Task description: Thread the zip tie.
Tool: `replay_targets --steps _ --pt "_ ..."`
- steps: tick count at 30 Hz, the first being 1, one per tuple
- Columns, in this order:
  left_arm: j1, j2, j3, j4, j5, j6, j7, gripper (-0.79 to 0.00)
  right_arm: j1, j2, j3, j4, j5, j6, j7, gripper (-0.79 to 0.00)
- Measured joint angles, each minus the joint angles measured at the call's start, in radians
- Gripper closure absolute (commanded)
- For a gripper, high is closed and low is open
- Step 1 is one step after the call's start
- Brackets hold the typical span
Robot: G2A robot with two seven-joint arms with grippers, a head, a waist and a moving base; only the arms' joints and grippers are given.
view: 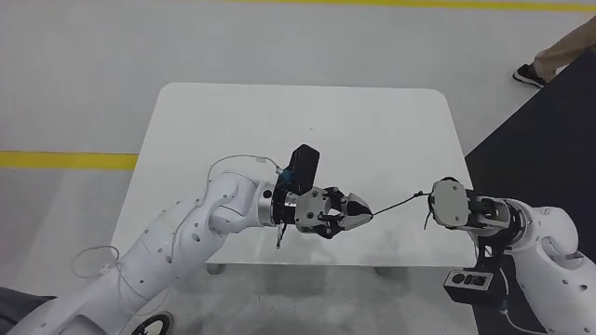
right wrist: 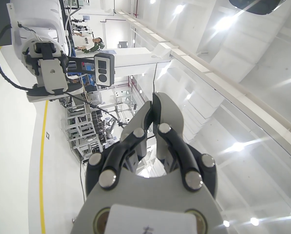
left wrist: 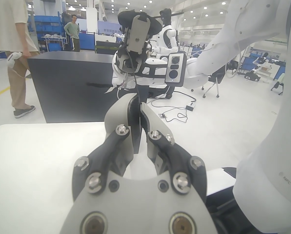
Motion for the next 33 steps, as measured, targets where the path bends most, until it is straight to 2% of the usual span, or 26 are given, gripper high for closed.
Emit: replay_targets --steps 16,17,18,19,20,28,33 --pt "0.005 0.0 -0.002 -0.004 0.004 0.0 0.003 0.0 -0.009 -0.011 0.023 -0.003 0.014 -0.011 -0.005 0.0" --pt "0.005 0.0 -0.002 -0.005 0.005 0.0 0.003 -0.034 -0.008 -0.012 0.017 -0.006 0.007 -0.015 -0.006 0.0" --pt "0.006 0.0 -0.002 -0.005 0.005 0.0 0.002 -0.305 -0.007 -0.013 0.012 -0.008 0.001 -0.018 -0.007 0.0" --pt "0.006 0.0 -0.003 -0.006 0.006 0.0 0.001 -0.446 -0.006 -0.014 0.006 -0.009 -0.005 -0.023 -0.009 0.0" --pt "0.005 0.0 -0.003 -0.007 0.007 0.0 0.0 -0.785 -0.003 -0.014 -0.001 -0.009 -0.014 -0.029 -0.013 0.0" --pt "0.015 0.01 -0.05 -0.013 0.007 0.0 0.04 -0.785 0.01 -0.02 -0.038 0.014 -0.048 -0.044 -0.027 0.0" --pt "0.033 0.038 -0.128 -0.042 -0.033 0.0 0.084 -0.785 0.011 -0.025 -0.063 0.01 -0.091 -0.027 -0.029 0.0"
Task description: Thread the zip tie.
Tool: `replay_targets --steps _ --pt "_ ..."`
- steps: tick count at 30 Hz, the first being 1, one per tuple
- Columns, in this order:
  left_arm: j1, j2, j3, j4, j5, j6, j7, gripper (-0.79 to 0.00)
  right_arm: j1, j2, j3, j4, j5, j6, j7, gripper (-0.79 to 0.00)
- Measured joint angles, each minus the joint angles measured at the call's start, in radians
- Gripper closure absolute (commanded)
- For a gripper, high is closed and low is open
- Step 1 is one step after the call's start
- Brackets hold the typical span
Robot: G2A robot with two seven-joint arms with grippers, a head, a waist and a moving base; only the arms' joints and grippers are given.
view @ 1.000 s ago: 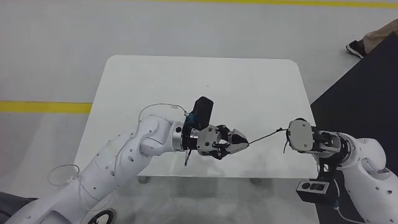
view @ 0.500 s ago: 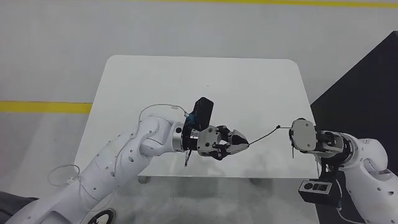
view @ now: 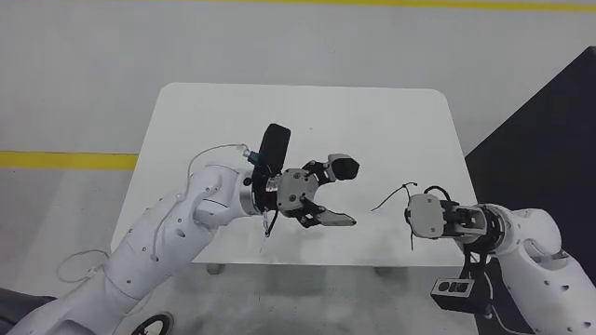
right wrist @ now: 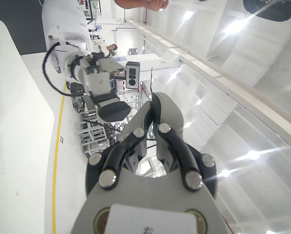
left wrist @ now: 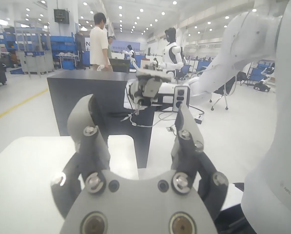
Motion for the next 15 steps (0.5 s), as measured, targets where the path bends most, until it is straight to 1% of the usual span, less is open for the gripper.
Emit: replay_targets --steps 4,8,10,15 --pt "0.018 0.033 -0.086 -0.013 -0.032 0.0 0.008 -0.785 -0.005 -0.004 -0.025 -0.024 -0.027 0.008 -0.007 0.0" --pt "0.039 0.058 -0.141 -0.024 -0.068 0.0 0.002 -0.785 -0.004 -0.007 -0.051 -0.052 -0.073 0.013 0.007 0.0" --pt "0.05 0.064 -0.15 -0.027 -0.095 0.0 0.001 -0.785 -0.004 -0.007 -0.057 -0.056 -0.082 0.012 0.011 0.0" --pt "0.051 0.064 -0.15 -0.027 -0.097 0.0 0.001 -0.785 -0.004 -0.007 -0.057 -0.056 -0.081 0.012 0.011 0.0"
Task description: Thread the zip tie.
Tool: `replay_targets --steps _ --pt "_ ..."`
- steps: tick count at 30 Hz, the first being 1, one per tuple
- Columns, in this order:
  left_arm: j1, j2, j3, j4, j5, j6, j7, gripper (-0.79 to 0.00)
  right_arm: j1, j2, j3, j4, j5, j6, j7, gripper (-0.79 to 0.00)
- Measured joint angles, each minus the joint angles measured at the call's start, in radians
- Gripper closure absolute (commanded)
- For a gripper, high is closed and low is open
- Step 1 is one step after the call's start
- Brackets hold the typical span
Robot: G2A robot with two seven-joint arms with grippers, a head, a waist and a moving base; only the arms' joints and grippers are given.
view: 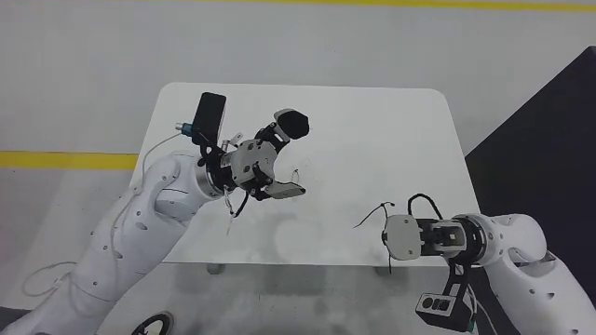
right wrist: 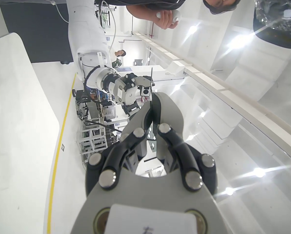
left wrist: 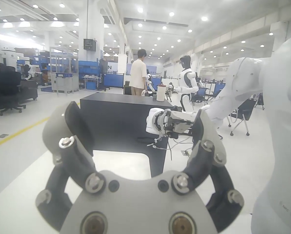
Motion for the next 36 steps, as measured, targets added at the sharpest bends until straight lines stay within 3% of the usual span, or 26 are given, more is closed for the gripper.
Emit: replay_targets --steps 16,25,32,36 --pt "0.0 0.0 0.0 0.0 0.0 0.0 0.0 -0.785 -0.003 -0.002 -0.011 -0.009 -0.017 0.003 0.022 0.0" --pt "0.048 0.007 -0.131 -0.028 -0.034 0.043 0.037 -0.785 0.001 -0.029 -0.139 -0.085 -0.21 0.241 0.128 0.0" --pt "0.073 0.002 -0.179 -0.049 -0.061 0.047 0.03 -0.785 -0.012 -0.04 -0.138 -0.096 -0.333 0.372 0.263 0.0" --pt "0.093 -0.003 -0.181 -0.06 -0.063 0.045 0.018 -0.785 -0.027 -0.039 -0.104 -0.114 -0.394 0.392 0.286 0.0"
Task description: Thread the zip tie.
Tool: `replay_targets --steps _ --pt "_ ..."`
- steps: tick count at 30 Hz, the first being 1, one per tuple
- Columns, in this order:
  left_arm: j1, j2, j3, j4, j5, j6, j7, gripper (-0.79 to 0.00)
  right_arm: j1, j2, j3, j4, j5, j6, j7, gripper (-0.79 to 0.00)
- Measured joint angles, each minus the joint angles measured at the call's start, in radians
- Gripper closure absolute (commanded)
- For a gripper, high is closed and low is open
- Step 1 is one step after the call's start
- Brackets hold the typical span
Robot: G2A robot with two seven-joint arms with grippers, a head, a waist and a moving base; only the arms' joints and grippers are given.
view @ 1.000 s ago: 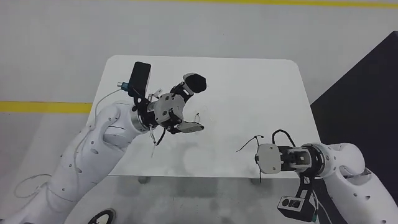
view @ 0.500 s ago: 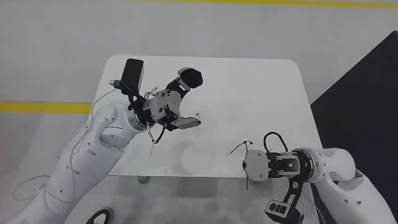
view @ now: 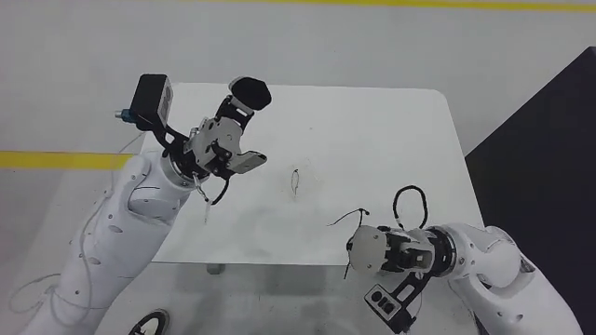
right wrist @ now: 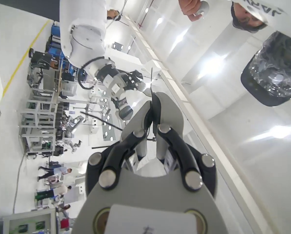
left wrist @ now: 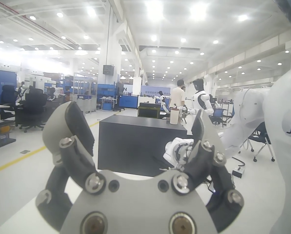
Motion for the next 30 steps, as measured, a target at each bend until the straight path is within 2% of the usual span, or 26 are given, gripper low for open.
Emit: replay_targets --steps 2,8,19,23,30 --pt "0.011 -0.004 0.008 -0.004 -0.003 -0.002 -0.011 -0.785 -0.013 0.0 -0.017 -0.013 -0.001 -0.046 -0.022 0.0" --pt "0.024 -0.016 0.028 -0.007 -0.004 -0.011 -0.051 -0.785 0.007 0.002 -0.03 0.026 0.198 -0.179 -0.112 0.0" --pt "0.031 -0.035 0.028 -0.011 -0.009 -0.013 -0.097 -0.785 0.029 -0.005 -0.054 0.069 0.53 -0.453 -0.146 0.0" --pt "0.034 -0.041 0.019 -0.007 -0.012 -0.015 -0.102 -0.785 0.037 -0.005 -0.05 0.062 0.539 -0.493 -0.155 0.0" --pt "0.034 -0.042 0.017 -0.004 -0.008 -0.012 -0.117 -0.785 0.037 -0.005 -0.05 0.062 0.538 -0.492 -0.155 0.0"
